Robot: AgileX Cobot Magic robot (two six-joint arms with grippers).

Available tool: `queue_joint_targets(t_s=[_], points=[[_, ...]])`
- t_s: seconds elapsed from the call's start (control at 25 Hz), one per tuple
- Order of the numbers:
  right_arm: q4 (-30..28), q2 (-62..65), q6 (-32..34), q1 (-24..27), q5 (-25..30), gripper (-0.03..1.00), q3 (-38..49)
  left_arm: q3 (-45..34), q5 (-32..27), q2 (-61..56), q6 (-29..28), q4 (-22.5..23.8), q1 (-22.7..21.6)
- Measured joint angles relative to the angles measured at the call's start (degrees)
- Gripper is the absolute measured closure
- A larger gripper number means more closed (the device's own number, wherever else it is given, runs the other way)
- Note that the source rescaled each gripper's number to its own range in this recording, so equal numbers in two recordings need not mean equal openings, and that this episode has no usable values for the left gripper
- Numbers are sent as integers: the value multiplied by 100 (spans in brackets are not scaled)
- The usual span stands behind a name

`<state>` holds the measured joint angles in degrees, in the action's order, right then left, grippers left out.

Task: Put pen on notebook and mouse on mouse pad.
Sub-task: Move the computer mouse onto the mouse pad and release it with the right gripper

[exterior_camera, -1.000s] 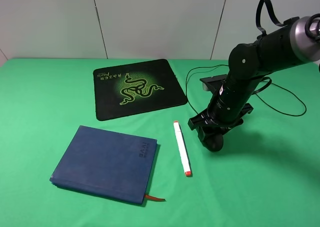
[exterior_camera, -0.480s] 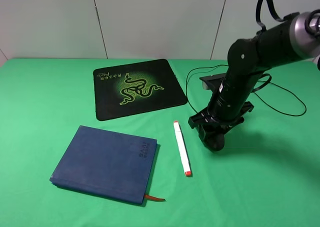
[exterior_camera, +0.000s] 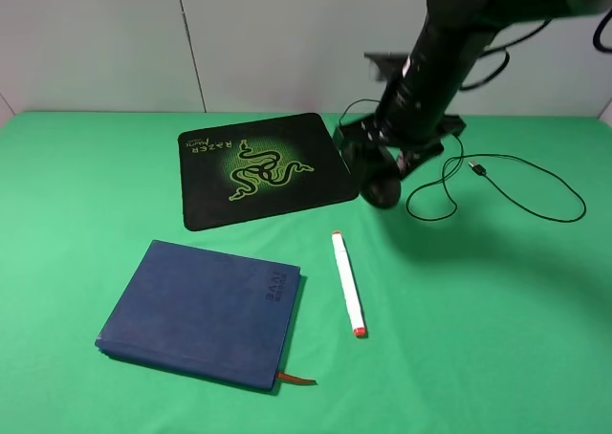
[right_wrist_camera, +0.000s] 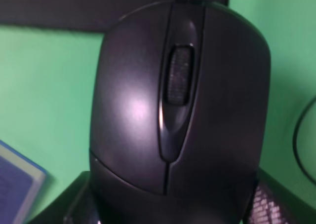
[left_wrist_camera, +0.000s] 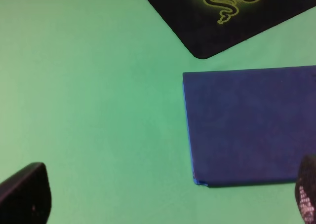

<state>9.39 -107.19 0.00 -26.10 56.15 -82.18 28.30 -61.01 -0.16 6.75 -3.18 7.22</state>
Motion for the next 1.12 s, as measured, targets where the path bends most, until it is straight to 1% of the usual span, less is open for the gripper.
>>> queue_joint_targets(t_s=[0.12,0.44,0.72,0.96,1.12], points=[[138,0,-50,0,194,39,-463,0,0,0,0,0,0],[204,-173,-76,0,226,39,-1328,0,0,0,0,0,0],[234,-1044,0,0,503,39,-2245,0,0,0,0,0,0],[397,-1820,0,-12,531,39,-2913,0,0,0,0,0,0],[430,-2409,0,-220,532,39,-3394,0,0,0,0,0,0]])
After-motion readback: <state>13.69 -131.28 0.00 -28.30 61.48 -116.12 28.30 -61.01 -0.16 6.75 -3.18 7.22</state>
